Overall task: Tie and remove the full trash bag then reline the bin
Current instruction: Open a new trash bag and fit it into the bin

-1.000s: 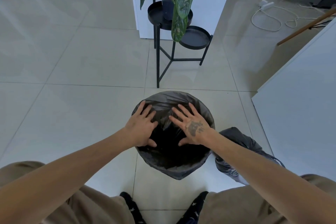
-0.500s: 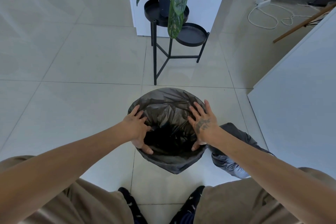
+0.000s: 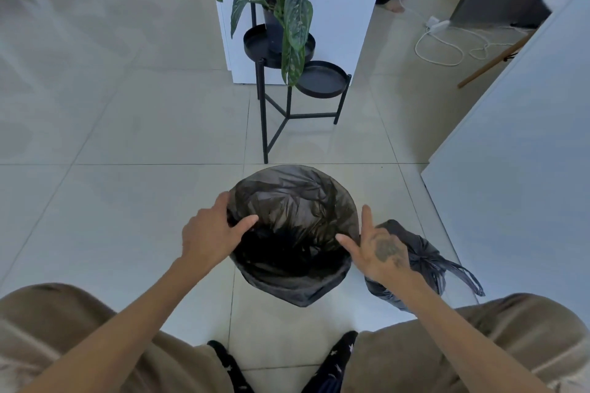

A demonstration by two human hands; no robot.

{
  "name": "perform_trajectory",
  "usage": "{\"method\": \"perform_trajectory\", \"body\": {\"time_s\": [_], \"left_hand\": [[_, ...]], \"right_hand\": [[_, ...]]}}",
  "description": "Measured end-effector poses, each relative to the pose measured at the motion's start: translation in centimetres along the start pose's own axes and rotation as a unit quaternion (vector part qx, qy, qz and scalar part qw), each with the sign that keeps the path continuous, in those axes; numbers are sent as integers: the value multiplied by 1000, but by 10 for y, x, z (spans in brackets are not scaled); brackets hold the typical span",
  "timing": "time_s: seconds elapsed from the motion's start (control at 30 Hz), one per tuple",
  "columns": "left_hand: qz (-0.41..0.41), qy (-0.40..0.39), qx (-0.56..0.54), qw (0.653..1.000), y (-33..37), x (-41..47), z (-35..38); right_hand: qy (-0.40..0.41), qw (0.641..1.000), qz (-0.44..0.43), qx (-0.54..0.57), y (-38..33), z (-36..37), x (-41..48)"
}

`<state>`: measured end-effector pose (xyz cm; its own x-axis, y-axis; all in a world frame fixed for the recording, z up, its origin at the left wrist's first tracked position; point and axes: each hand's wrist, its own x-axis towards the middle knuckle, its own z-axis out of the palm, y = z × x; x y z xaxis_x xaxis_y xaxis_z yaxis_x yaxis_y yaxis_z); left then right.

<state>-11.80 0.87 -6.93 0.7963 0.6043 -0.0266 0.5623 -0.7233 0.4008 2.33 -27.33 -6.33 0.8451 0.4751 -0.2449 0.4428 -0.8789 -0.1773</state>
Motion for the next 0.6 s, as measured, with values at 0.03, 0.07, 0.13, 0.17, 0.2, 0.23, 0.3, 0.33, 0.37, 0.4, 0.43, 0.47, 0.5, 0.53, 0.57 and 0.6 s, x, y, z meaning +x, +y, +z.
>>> {"method": "perform_trajectory", "body": {"time_s": [0.03, 0.07, 0.13, 0.17, 0.2, 0.23, 0.3, 0.33, 0.37, 0.4, 0.43, 0.47, 0.5, 0.53, 0.57, 0.6], "left_hand": [[-36, -4, -37, 999, -1, -6, 5], [-61, -6, -64, 996, 0, -12, 9], [-98, -15, -103, 990, 3, -22, 17], [-117, -18, -123, 985, 4, -26, 20], [-137, -21, -144, 980, 3, -27, 21], [-156, -25, -161, 974, 1, -27, 23], [-168, -27, -172, 970, -1, -30, 23], [-166, -29, -175, 970, -1, -32, 24], [-164, -31, -186, 968, -2, -36, 25], [-160, -34, -208, 964, -2, -40, 28], [-159, -39, -237, 958, -1, -43, 32], [-165, -43, -273, 947, -2, -46, 36], [-173, -43, -310, 934, -2, -47, 39], [-180, -39, -341, 922, -1, -47, 42], [-185, -31, -366, 912, 0, -46, 44], [-184, -24, -386, 904, 5, -43, 46]], "right_hand": [[-30, 999, 28, 0, 0, 8, -5], [-51, 997, 53, 32, -2, 14, -8], [-78, 985, 90, 122, -10, 24, -14], [-83, 978, 104, 158, -15, 27, -18], [-82, 972, 114, 190, -19, 30, -20], [-78, 965, 122, 218, -22, 33, -22], [-55, 954, 136, 262, -27, 36, -24], [-46, 949, 143, 277, -29, 36, -25], [-41, 945, 149, 287, -31, 37, -25], [-36, 944, 152, 290, -33, 37, -26], [-36, 944, 153, 291, -34, 36, -26], [-40, 943, 152, 294, -36, 37, -26], [-40, 942, 151, 298, -36, 36, -26], [-38, 940, 154, 301, -37, 36, -25], [-35, 940, 157, 302, -38, 35, -25], [-32, 938, 162, 303, -35, 31, -24]]}}
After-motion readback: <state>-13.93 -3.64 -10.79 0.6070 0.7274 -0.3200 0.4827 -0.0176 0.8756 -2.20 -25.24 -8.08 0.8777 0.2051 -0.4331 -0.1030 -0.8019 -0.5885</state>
